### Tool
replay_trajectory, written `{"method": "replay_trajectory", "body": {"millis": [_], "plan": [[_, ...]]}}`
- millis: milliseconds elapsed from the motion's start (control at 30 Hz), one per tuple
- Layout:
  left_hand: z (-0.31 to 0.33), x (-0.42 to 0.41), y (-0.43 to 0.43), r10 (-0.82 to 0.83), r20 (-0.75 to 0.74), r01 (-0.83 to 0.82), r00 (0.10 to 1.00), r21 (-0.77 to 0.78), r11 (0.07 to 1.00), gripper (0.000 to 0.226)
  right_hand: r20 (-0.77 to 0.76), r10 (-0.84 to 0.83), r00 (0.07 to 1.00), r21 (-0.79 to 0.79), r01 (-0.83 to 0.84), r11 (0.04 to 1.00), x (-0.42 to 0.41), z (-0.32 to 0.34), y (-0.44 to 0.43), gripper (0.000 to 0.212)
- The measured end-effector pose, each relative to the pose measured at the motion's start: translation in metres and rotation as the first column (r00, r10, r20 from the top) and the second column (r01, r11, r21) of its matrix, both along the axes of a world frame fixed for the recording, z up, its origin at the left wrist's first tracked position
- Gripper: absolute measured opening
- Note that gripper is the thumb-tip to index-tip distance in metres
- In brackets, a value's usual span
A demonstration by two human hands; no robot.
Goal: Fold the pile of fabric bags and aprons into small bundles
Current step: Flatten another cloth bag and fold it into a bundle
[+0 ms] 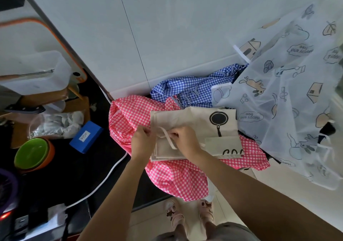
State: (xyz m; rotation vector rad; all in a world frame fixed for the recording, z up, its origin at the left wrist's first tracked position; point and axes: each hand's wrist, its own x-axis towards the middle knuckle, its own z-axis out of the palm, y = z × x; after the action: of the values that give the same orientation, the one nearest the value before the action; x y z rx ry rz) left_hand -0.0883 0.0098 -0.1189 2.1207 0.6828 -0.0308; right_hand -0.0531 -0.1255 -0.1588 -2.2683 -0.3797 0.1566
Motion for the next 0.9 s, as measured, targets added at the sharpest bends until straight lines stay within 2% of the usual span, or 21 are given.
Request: {"method": "replay_trajectory", "body": {"millis": [67,167,233,300,433,500,567,600,667,767,833,900], "plan": [[-0.001,0.003,-0.002,-0.001,0.025,0.002,1.000,-0.038,0.999,0.022,-0.010,-0.063,0.998,0.035,0.063,0.997,-0.003,0.000,0.005,0.015],[-0.009,0.006,-0.009,-0.050,0.059,0.053,0.997,-0.046,0.998,0.030,-0.180,-0.150,0.972,0.131,0.175,0.976,-0.005,0.007,0.009,0.025],[-0.018,0.008,-0.011,-0.141,0.046,0.141,0.989,-0.005,0.990,0.030,-0.251,-0.112,0.962,0.203,0.165,0.965,-0.009,0.011,0.011,0.029],[-0.024,0.010,-0.010,-0.204,0.003,0.204,0.979,0.005,0.979,0.027,-0.176,-0.061,0.982,0.176,0.092,0.980,-0.013,0.008,0.012,0.029],[-0.028,0.014,0.002,-0.213,-0.055,0.211,0.976,-0.043,0.977,0.022,-0.097,0.055,0.994,-0.030,-0.059,0.998,-0.015,-0.009,0.003,0.038],[-0.026,0.015,0.005,-0.189,-0.054,0.188,0.980,-0.015,0.982,0.014,-0.062,0.071,0.996,-0.081,-0.076,0.994,-0.017,-0.013,-0.002,0.032],[-0.027,0.016,0.006,-0.079,-0.069,0.083,0.995,0.060,0.995,0.047,0.010,0.059,0.998,-0.117,-0.057,0.991,-0.019,-0.013,-0.005,0.024],[-0.027,0.017,0.006,-0.033,-0.090,0.039,0.995,0.075,0.996,0.059,0.081,0.039,0.996,-0.149,-0.026,0.988,-0.018,-0.014,-0.006,0.028],[-0.027,0.020,0.005,-0.032,-0.155,0.037,0.987,0.031,0.999,0.063,0.222,0.027,0.975,-0.198,0.018,0.980,-0.018,-0.021,-0.007,0.035],[-0.024,0.027,0.005,-0.122,-0.237,0.103,0.964,-0.091,0.991,0.046,0.279,-0.016,0.960,-0.144,0.059,0.988,-0.024,-0.024,-0.005,0.032],[-0.019,0.029,0.007,-0.202,-0.306,0.183,0.930,-0.087,0.979,0.040,0.243,-0.045,0.969,0.000,0.046,0.999,-0.027,-0.026,-0.006,0.026],[-0.016,0.028,0.007,-0.251,-0.348,0.247,0.903,-0.057,0.967,0.037,0.208,-0.014,0.978,0.021,0.010,1.000,-0.036,-0.020,-0.006,0.037]]}}
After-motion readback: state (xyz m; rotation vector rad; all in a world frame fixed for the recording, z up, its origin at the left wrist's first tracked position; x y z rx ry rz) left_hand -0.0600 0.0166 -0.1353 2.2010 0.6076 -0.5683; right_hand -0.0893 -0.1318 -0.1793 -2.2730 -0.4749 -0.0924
